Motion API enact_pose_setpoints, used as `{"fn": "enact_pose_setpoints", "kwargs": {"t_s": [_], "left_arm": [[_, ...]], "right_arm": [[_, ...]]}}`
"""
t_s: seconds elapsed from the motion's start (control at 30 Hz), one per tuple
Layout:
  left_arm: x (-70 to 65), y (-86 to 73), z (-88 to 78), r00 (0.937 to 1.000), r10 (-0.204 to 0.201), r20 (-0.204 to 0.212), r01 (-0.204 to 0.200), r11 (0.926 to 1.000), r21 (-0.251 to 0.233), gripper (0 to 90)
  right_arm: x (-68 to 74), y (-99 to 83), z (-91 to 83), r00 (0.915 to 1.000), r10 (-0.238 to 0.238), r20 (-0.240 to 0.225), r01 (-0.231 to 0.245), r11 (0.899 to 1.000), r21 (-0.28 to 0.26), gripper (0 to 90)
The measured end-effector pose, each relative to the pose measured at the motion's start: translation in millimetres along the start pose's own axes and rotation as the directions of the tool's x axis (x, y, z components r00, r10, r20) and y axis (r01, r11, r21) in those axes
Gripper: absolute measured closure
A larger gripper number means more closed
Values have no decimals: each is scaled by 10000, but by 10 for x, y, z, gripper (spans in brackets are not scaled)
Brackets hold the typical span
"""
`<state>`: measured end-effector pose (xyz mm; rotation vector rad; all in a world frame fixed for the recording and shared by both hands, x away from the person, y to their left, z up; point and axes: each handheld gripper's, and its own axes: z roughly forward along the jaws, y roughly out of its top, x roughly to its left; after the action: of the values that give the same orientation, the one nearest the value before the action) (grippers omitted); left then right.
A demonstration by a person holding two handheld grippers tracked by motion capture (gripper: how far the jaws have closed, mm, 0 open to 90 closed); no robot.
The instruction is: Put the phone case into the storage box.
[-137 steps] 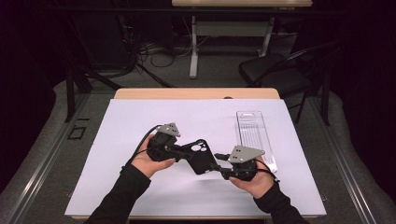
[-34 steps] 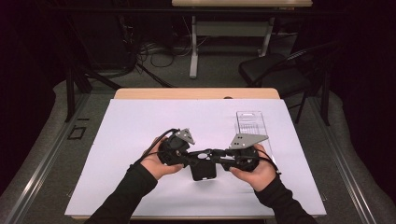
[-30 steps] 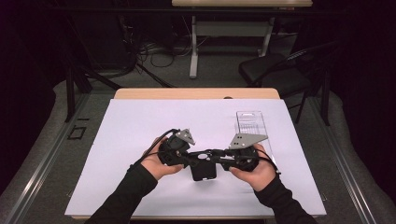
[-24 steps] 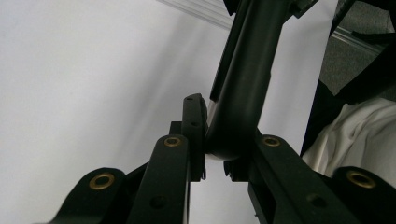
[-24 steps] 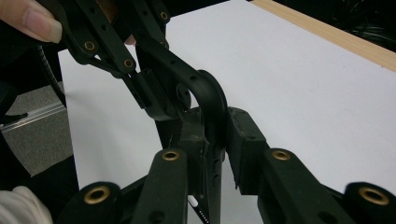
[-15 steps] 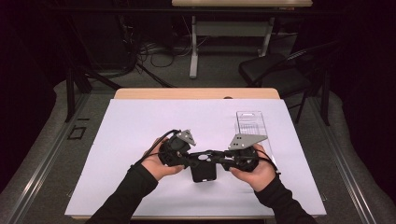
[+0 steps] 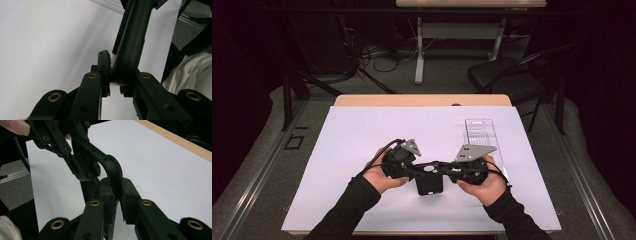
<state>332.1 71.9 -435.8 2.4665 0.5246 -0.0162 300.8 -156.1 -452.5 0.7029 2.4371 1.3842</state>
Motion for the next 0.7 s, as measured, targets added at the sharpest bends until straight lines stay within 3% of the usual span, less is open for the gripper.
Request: {"fn": "enact_pose_setpoints", "kwargs": {"t_s": [0.7], "left_arm": [[8, -1, -3, 10000, -76, -26, 76, 9999, -90, 813]], "right_arm": [[-3, -3, 3, 9999, -91, 117, 93, 9998, -175, 823]]}}
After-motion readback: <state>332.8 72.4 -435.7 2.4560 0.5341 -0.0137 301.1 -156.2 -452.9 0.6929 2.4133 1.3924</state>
